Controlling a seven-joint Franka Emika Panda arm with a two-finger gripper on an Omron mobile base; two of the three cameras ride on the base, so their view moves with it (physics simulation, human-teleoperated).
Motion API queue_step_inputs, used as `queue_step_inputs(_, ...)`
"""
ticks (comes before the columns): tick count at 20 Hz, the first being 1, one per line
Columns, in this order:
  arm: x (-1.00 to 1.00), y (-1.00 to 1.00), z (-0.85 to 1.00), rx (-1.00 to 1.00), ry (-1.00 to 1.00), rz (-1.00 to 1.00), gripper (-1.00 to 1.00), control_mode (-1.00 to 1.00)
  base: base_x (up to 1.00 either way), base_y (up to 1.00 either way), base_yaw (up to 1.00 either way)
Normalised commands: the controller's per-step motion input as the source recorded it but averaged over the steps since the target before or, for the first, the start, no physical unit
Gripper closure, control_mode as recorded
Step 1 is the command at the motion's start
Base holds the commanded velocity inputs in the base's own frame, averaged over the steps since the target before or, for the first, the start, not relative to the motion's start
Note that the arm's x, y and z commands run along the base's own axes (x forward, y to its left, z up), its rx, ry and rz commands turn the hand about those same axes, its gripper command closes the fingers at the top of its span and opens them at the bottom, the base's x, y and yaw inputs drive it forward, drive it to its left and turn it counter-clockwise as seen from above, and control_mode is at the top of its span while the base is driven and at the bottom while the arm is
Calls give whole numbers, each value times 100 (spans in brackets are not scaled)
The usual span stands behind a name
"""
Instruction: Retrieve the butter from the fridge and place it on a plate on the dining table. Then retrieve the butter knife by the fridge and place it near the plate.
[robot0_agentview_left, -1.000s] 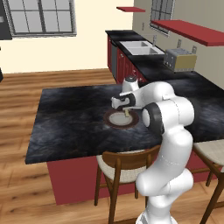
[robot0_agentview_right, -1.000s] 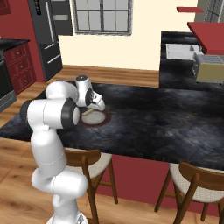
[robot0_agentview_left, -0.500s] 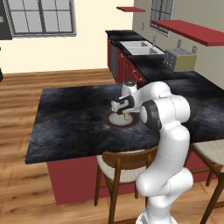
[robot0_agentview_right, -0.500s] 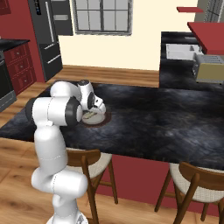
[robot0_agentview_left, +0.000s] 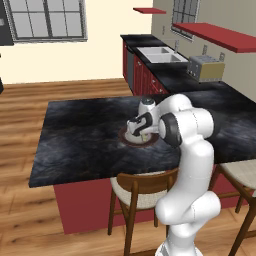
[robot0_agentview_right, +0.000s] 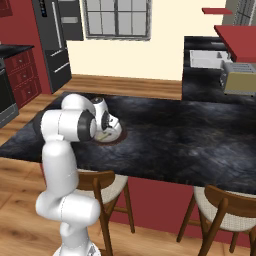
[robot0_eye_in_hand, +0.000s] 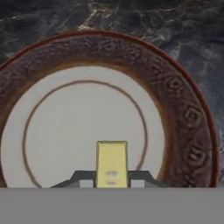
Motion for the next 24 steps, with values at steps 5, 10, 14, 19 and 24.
queue_step_inputs(5, 16, 0, -8, -1, -2, 0, 100, -100, 0, 0, 0)
queue_step_inputs(10, 27, 0, 0, 0, 0, 0, 100, -100, 0, 0, 0)
queue_step_inputs(14, 28, 0, 0, 0, 0, 0, 100, -100, 0, 0, 0)
queue_step_inputs(19, 24, 0, -8, 0, -1, 0, 100, -100, 0, 0, 0)
queue_step_inputs(24, 15, 0, -21, 0, 0, 0, 100, -100, 0, 0, 0)
